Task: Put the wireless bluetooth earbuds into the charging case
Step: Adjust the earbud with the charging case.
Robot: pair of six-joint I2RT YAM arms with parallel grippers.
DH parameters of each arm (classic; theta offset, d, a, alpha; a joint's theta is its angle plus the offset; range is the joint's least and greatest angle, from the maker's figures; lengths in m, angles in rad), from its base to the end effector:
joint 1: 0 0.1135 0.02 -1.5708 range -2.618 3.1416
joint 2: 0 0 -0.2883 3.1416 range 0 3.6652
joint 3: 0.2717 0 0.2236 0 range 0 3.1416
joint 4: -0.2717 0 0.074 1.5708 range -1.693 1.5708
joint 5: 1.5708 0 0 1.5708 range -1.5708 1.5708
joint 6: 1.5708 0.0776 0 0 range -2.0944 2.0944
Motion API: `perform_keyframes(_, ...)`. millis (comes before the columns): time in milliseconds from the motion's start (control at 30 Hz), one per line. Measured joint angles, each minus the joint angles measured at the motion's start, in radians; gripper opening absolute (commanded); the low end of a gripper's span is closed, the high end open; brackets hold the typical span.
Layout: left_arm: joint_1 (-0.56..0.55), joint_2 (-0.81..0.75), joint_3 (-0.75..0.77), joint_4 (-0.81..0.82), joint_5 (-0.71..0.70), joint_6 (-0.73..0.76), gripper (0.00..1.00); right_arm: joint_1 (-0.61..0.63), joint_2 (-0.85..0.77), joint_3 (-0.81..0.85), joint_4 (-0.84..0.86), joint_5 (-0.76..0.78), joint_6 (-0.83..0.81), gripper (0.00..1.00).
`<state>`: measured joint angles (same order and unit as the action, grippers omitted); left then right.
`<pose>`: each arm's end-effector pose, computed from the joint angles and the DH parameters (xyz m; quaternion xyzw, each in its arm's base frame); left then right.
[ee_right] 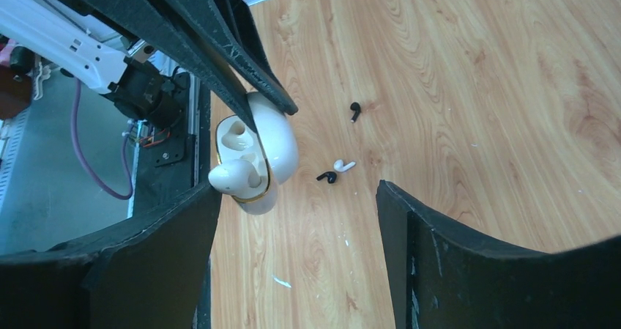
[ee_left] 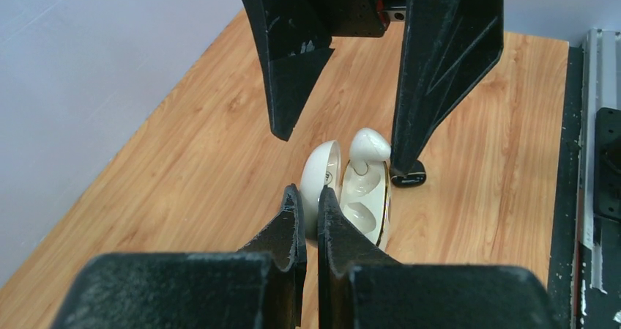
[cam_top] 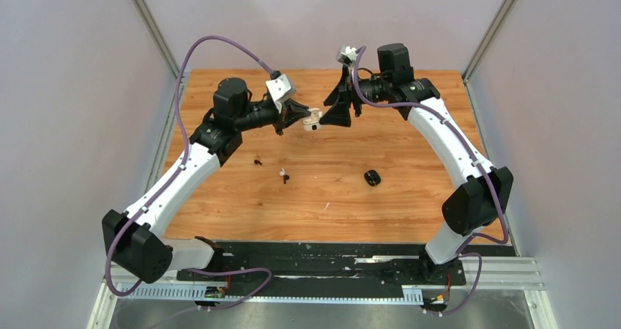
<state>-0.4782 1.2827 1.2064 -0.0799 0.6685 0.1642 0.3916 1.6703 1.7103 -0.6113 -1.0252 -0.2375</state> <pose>0.2359 -0.1765 0.4123 0.4290 0.6140 -0.3423 0.5673 0.3052 0.1978 0.4072 -0.4601 0.6547 0.4613 0.3832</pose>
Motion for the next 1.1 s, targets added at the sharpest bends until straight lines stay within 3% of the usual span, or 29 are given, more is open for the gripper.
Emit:
perform_keyframes(300,-0.004,0.0,0.0,-0.007,0.018,0.004,0.0,-0.001,0.0,0.015,-0.052,-0.078,-0.01,0.78)
perform_keyframes(900,-0.003,0.0,0.0,-0.014,0.053,0.021,0.0,-0.003,0.042,0.055,-0.063,-0.094,-0.01,0.76)
perform_keyframes(1100,-0.003,0.0,0.0,-0.013,0.058,0.02,0.0,0.011,0.052,0.07,-0.059,-0.095,0.002,0.8)
